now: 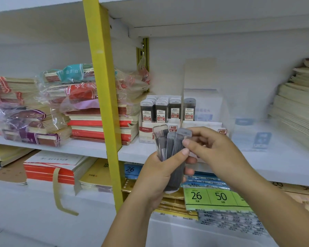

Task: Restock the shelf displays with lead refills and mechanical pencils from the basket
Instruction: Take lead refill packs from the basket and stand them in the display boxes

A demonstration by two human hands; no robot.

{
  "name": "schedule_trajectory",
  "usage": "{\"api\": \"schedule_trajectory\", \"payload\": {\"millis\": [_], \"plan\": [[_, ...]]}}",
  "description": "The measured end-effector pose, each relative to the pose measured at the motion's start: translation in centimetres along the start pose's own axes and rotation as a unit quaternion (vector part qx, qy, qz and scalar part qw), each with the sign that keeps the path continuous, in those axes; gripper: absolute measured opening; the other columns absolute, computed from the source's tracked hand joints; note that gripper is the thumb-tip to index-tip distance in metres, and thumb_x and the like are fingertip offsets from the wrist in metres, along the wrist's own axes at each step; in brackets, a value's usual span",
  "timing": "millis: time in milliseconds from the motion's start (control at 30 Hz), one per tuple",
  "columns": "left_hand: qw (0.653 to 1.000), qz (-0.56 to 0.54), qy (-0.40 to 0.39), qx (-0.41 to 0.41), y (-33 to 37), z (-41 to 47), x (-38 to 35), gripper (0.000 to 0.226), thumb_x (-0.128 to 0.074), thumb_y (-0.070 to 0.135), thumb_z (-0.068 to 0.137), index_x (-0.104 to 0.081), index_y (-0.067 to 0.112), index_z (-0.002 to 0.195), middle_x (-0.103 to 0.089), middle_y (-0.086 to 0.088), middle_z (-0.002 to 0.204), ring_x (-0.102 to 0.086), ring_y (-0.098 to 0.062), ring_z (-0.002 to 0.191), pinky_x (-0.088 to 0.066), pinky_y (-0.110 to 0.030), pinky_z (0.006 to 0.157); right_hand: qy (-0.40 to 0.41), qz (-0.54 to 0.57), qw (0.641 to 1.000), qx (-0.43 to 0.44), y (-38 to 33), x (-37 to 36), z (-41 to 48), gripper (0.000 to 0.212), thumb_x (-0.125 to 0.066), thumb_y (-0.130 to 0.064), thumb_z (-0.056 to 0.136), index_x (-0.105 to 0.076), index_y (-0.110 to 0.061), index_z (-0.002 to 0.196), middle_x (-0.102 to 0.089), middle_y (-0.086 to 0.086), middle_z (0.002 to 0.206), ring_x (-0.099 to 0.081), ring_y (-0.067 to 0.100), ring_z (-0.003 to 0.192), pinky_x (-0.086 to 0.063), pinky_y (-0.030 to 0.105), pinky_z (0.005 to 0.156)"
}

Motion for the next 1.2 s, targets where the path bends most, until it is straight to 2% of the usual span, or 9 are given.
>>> {"api": "schedule_trajectory", "payload": {"millis": [133, 267, 467, 633, 767, 867, 1033, 1100, 1200], "plan": [[0.999, -0.002, -0.028, 0.018, -0.7, -0.4, -0.6, 0.038, -0.069, 0.062, 0.077, -0.076, 0.034, 0.1, -0.078, -0.008, 0.102, -0.072, -0.012, 0.077, -0.055, -0.023, 0.059, 0.011, 0.037, 0.999, -0.015, 0.6, 1.9, -0.1, 0.017, -0.068, -0.017, 0.087, -0.07, -0.027, 0.101, -0.071, -0.005, 0.082, -0.061, 0.007, 0.066, -0.045, 0.015, 0.058], [0.998, -0.008, -0.039, 0.056, -1.7, -0.6, -0.8, 0.051, -0.07, 0.065, 0.078, -0.076, 0.024, 0.107, -0.077, -0.008, 0.104, -0.068, -0.011, 0.072, -0.048, -0.02, 0.05, 0.002, 0.122, 0.992, -0.024, 0.9, 3.0, -0.3, 0.023, -0.063, -0.01, 0.088, -0.062, -0.012, 0.111, -0.069, 0.007, 0.078, -0.061, 0.015, 0.056, -0.046, 0.021, 0.049], [0.997, 0.041, 0.025, 0.055, -2.1, -0.6, 0.2, 0.04, -0.089, 0.045, 0.057, -0.076, 0.035, 0.093, -0.067, 0.005, 0.077, -0.051, -0.008, 0.057, -0.039, -0.02, 0.048, -0.029, 0.08, 0.996, -0.009, 0.6, 2.8, -1.1, 0.035, -0.065, -0.039, 0.08, -0.063, -0.029, 0.114, -0.074, 0.0, 0.103, -0.068, 0.019, 0.088, -0.051, 0.028, 0.076], [0.997, 0.032, 0.043, 0.051, -1.9, -0.9, 0.6, 0.024, -0.081, 0.011, 0.082, -0.077, 0.032, 0.093, -0.077, 0.002, 0.088, -0.053, -0.007, 0.054, -0.044, -0.018, 0.048, 0.007, 0.053, 0.999, -0.01, 0.5, 3.3, -0.9, 0.027, -0.05, -0.02, 0.099, -0.06, -0.033, 0.121, -0.075, -0.005, 0.103, -0.07, 0.017, 0.093, -0.051, 0.038, 0.089], [0.997, 0.026, 0.062, 0.046, -1.6, -0.9, 0.9, 0.027, -0.077, 0.007, 0.085, -0.078, 0.033, 0.091, -0.077, 0.003, 0.086, -0.057, -0.005, 0.052, -0.043, -0.016, 0.046, 0.032, 0.061, 0.997, -0.017, 0.8, 3.3, -0.7, 0.022, -0.056, -0.023, 0.096, -0.058, -0.03, 0.117, -0.076, -0.002, 0.096, -0.072, 0.017, 0.088, -0.053, 0.034, 0.084], [0.996, 0.026, 0.072, 0.041, -1.4, -0.9, 1.2, 0.024, -0.078, 0.008, 0.084, -0.079, 0.032, 0.088, -0.078, 0.003, 0.086, -0.06, -0.004, 0.054, -0.046, -0.017, 0.047, 0.053, 0.062, 0.997, -0.012, 0.7, 3.4, -0.8, 0.016, -0.063, -0.022, 0.092, -0.063, -0.022, 0.108, -0.076, 0.001, 0.088, -0.071, 0.018, 0.08, -0.057, 0.026, 0.07], [0.995, 0.01, 0.103, 0.006, -0.4, -0.3, 2.1, 0.014, -0.076, 0.03, 0.085, -0.075, 0.023, 0.098, -0.079, -0.002, 0.091, -0.07, -0.006, 0.068, -0.048, -0.019, 0.048, 0.162, 0.025, 0.984, 0.069, -1.8, 6.7, 0.0, 0.016, -0.067, -0.019, 0.087, -0.068, -0.032, 0.096, -0.075, -0.004, 0.085, -0.07, 0.011, 0.068, -0.054, 0.018, 0.057], [0.992, 0.013, 0.125, -0.008, 0.1, 0.2, 2.6, 0.018, -0.071, 0.034, 0.09, -0.07, 0.02, 0.102, -0.079, -0.002, 0.09, -0.071, -0.01, 0.067, -0.047, -0.019, 0.046, 0.201, 0.002, 0.971, 0.127, -4.1, 8.6, 1.5, 0.02, -0.066, -0.015, 0.089, -0.065, -0.035, 0.095, -0.074, -0.008, 0.086, -0.068, 0.008, 0.067, -0.053, 0.016, 0.058], [0.991, 0.022, 0.133, -0.015, 0.5, 0.7, 3.2, 0.011, -0.069, 0.033, 0.092, -0.075, 0.025, 0.086, -0.077, -0.003, 0.081, -0.067, -0.013, 0.064, -0.046, -0.022, 0.046, 0.201, -0.104, 0.955, 0.19, -6.9, 9.2, 4.6, 0.031, -0.064, -0.01, 0.091, -0.061, -0.041, 0.093, -0.07, -0.01, 0.087, -0.068, 0.011, 0.077, -0.055, 0.023, 0.068]]}}
Point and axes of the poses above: each hand's wrist, its own z-axis towards the middle knuckle, its own x-axis out of the back of the hand, y = z × x, the point moved 7 cm from there along z, towards the middle knuckle
